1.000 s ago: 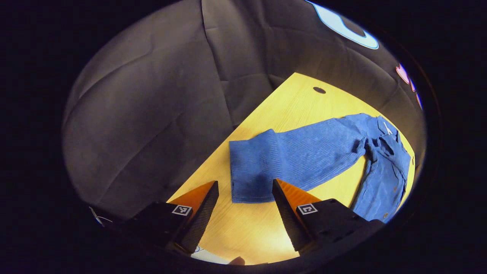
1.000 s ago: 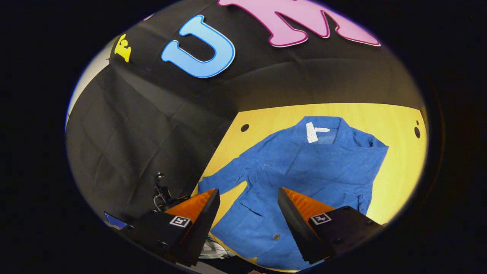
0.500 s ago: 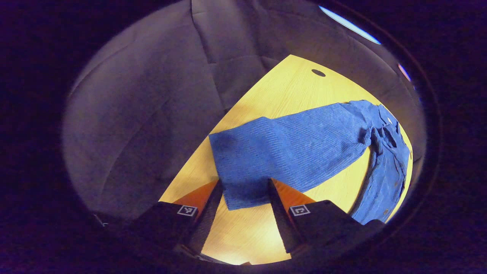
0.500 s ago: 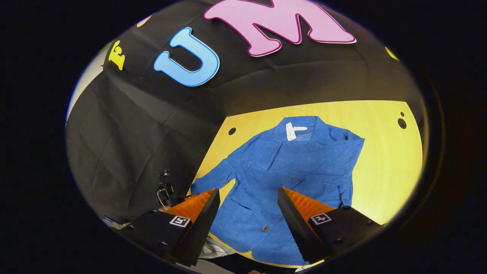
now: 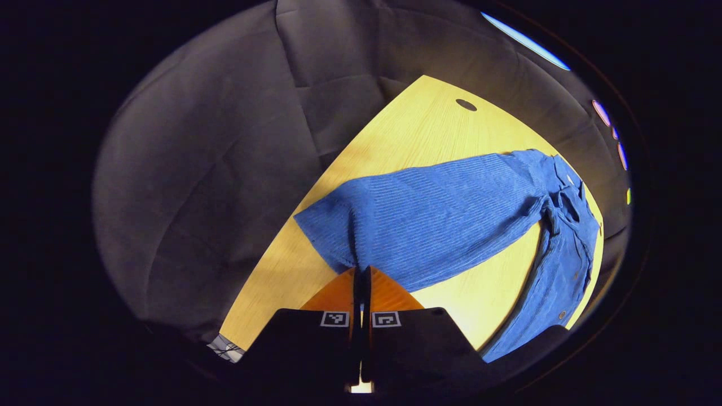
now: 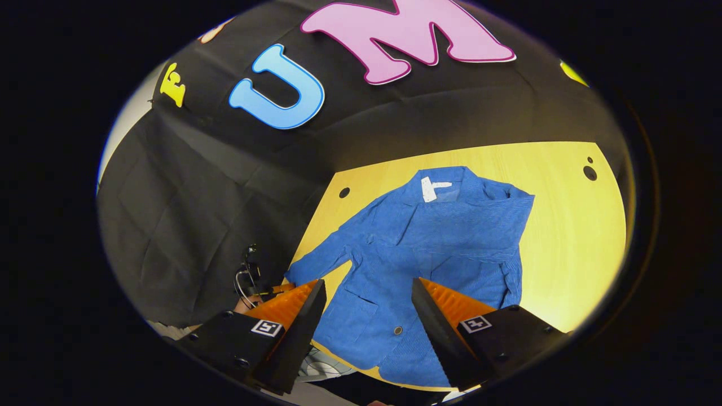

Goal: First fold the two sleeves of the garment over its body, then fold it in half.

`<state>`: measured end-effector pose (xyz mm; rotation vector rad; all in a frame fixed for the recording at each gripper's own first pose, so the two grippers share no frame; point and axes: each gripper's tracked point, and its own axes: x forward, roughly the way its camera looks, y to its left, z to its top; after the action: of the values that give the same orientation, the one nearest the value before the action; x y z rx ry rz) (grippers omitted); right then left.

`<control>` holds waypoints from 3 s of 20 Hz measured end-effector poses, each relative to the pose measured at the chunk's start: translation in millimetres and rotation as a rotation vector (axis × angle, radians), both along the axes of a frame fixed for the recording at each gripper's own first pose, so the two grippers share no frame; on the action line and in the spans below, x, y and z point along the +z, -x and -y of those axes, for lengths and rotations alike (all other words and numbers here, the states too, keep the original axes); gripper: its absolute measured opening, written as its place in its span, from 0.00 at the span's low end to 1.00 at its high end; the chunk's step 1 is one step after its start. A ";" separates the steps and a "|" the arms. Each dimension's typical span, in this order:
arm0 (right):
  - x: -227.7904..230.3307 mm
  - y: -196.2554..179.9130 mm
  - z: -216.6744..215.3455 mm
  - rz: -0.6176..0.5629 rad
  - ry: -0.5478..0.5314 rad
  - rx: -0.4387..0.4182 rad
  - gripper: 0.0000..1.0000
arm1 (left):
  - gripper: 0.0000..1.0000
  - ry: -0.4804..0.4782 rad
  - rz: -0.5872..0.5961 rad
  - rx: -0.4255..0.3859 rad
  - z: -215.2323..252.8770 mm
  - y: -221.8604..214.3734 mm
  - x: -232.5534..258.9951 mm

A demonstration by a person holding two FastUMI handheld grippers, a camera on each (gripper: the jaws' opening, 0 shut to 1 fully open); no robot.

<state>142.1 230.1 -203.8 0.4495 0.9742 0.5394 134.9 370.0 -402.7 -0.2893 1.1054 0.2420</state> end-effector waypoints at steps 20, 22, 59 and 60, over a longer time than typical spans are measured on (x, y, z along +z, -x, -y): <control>23.3 29.3 97.1 0.069 -0.036 -0.106 0.98 | 0.00 -0.223 0.482 -0.489 224.7 -101.2 268.7; 24.4 35.0 116.5 0.076 -0.027 -0.127 0.98 | 0.00 -0.238 0.506 -0.563 272.2 -114.1 281.9; -83.3 103.4 172.9 -0.140 0.074 -0.170 0.98 | 0.85 -0.227 0.323 -0.806 473.3 -68.4 173.4; -87.1 108.3 164.8 -0.146 0.089 -0.155 0.98 | 0.84 -0.212 0.323 -0.766 453.6 -55.3 174.4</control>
<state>33.8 65.3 -290.8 0.4853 1.0890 0.3252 190.2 -83.6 -228.3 0.2850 0.7927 -0.3597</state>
